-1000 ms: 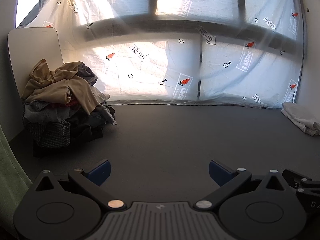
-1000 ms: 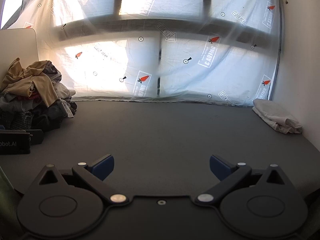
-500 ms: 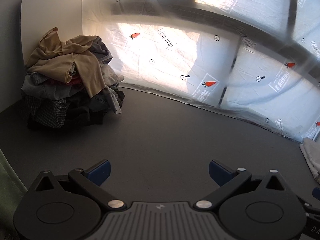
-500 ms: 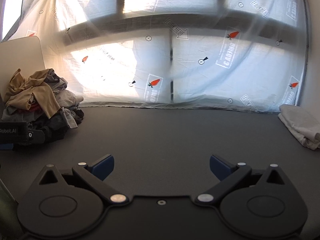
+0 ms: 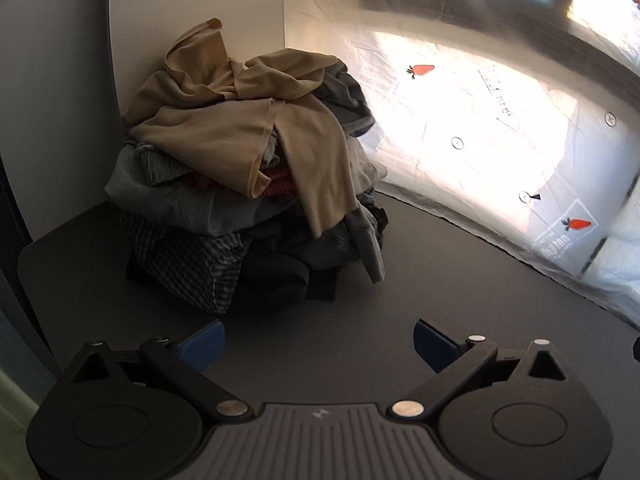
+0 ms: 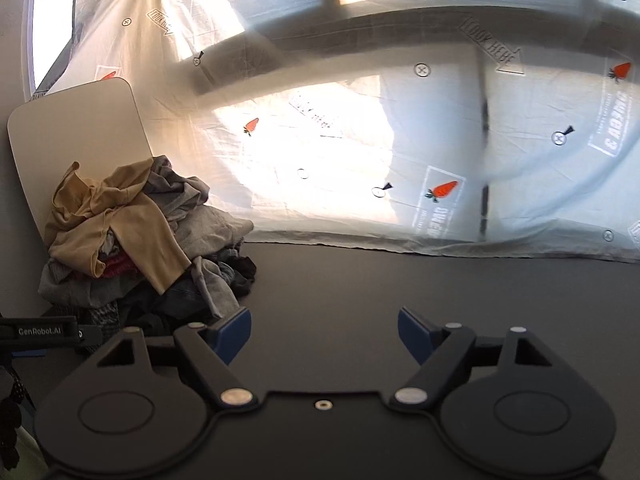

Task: Fold clothes
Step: 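Reach both tools into the clothes pile toward the beige shirt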

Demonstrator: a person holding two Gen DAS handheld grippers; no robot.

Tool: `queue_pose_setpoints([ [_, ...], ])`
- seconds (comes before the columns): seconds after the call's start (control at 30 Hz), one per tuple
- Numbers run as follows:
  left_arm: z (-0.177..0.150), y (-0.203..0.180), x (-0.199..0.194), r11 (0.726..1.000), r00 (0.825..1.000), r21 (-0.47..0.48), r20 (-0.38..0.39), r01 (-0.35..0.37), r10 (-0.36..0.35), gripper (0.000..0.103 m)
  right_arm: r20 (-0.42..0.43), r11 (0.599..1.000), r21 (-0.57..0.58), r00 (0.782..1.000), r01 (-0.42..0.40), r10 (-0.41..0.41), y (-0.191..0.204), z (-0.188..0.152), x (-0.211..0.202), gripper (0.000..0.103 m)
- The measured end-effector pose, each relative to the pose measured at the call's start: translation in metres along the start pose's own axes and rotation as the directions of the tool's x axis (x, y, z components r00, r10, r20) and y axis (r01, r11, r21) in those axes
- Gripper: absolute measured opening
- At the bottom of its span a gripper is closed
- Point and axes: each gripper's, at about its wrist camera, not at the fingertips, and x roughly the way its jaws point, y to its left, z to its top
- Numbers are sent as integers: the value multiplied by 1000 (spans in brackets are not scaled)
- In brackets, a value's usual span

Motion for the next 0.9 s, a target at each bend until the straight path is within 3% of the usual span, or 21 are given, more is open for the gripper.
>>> queue_pose_setpoints([
  [0.2,65,54,74,991,997,-130,60,-31,39,83,-5,988,22,988,-154,154,58,63,106,48],
  [0.27,85,70,96,984,993,-167,88,-58,73,75,-9,976,45,976,-215,216,76,81,141,32],
  [0.3,95,77,108,981,991,-181,99,-74,93,74,-20,968,59,970,-242,244,85,87,158,17],
  [0.33,104,84,120,977,990,-195,94,-90,110,72,-32,961,74,962,-268,271,94,94,176,12],
  [0.43,125,105,153,959,995,-273,49,-70,86,71,-76,920,148,924,-362,376,121,112,229,11],
  [0.57,137,116,175,948,997,-314,25,-55,66,82,-117,825,281,836,-490,537,152,119,280,13],
  [0.7,142,120,181,948,999,-316,9,-39,44,85,-124,738,370,757,-564,641,182,122,315,26],
  [0.77,145,123,184,947,1000,-320,2,-28,30,86,-116,706,397,731,-587,673,196,122,324,28],
  [0.9,152,128,191,941,1000,-337,-14,-8,3,89,-118,690,414,717,-594,687,214,120,335,48],
])
